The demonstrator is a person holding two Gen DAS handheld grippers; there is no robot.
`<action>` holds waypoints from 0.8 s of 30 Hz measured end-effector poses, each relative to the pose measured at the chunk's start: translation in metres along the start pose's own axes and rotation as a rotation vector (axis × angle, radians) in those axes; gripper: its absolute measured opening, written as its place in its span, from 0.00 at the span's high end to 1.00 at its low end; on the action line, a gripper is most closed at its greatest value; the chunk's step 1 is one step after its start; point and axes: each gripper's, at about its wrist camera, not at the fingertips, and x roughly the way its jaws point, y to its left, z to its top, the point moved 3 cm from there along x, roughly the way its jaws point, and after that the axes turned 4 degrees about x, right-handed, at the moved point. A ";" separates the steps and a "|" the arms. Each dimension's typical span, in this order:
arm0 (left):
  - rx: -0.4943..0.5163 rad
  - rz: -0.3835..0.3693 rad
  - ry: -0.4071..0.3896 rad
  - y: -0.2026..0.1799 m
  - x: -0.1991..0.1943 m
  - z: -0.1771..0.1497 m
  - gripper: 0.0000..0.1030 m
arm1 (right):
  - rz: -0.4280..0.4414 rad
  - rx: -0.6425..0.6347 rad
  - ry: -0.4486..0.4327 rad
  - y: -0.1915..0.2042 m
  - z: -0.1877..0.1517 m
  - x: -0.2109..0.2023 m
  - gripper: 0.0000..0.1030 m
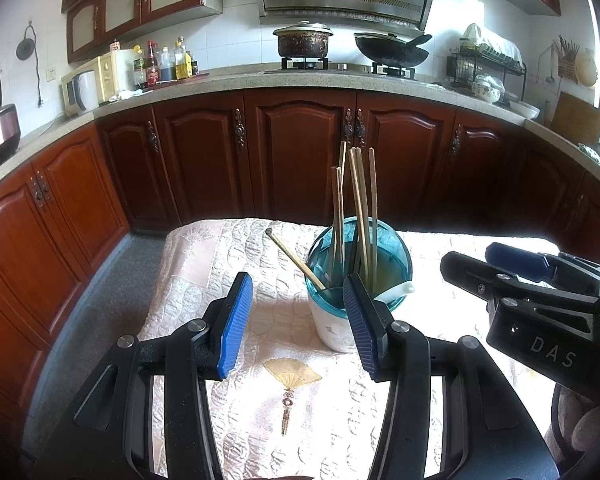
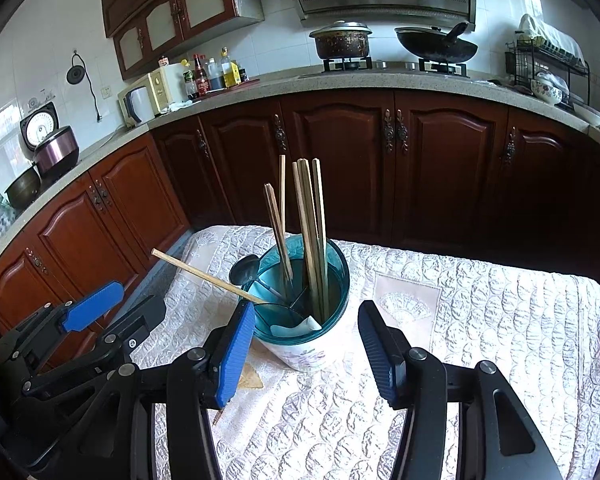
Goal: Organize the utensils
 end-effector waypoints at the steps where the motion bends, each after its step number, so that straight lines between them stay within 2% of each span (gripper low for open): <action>1: 0.000 0.001 0.000 0.000 0.000 0.000 0.55 | 0.000 0.000 0.000 0.000 0.000 0.000 0.50; 24: 0.011 -0.012 0.011 -0.004 0.001 -0.002 0.55 | -0.001 -0.003 0.019 0.002 -0.003 0.003 0.49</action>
